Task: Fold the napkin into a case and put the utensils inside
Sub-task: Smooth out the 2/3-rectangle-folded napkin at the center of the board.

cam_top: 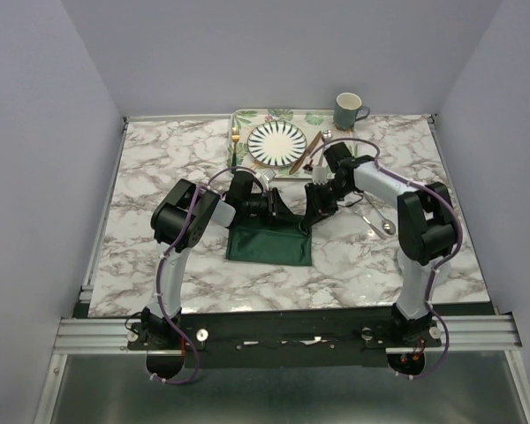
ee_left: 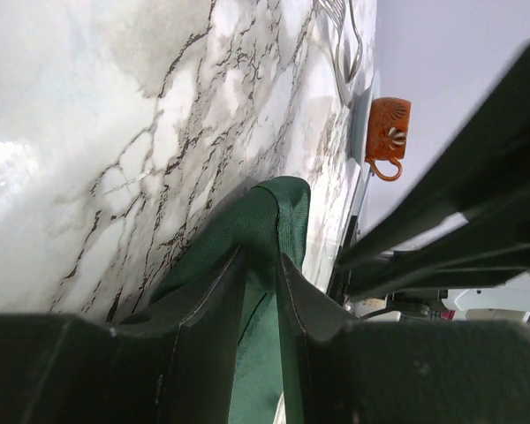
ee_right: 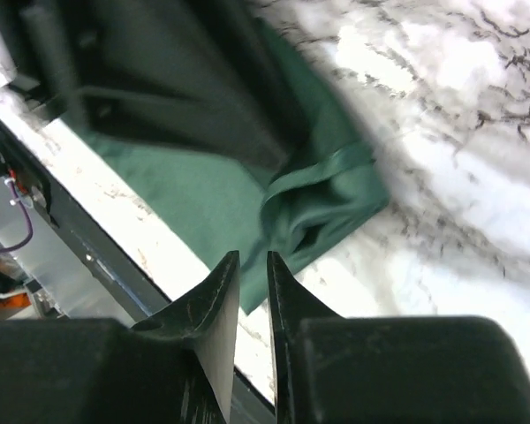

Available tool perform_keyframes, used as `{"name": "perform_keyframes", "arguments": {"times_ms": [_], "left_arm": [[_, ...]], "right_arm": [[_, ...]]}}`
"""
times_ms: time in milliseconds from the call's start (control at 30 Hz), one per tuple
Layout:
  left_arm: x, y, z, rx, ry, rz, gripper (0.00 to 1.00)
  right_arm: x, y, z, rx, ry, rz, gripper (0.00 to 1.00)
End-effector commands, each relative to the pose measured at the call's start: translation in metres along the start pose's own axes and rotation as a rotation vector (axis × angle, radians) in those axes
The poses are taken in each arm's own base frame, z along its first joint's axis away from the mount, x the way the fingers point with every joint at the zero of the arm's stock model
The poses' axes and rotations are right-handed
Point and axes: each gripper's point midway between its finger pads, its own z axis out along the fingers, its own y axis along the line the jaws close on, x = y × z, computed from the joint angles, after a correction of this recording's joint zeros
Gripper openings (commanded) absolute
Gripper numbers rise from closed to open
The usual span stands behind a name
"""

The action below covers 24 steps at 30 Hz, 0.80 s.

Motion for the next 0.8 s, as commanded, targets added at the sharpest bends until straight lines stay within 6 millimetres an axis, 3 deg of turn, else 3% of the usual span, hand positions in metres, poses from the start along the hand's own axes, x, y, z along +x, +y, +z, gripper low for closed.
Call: {"name": "perform_keyframes", "arguments": {"times_ms": [0,200,467,767], "left_arm": [[0.019,0.058,-0.001,-0.159,0.005,-0.092,0.36],[0.021,0.059,-0.001,-0.161,0.008,-0.090,0.36],[0.021,0.060,-0.001,-0.162,0.011,-0.096,0.37],[0.020,0.060,0.000,-0.163,0.009,-0.096,0.37]], "right_arm": [[-0.002,0.015,-0.021,0.012,-0.051,-0.059,0.26],[-0.011,0.014,-0.009,-0.018,-0.051,-0.002,0.27],[-0.010,-0.003,0.022,-0.022,-0.003,0.071,0.35],[-0.002,-0.012,0.028,-0.003,0.015,0.098,0.37]]}}
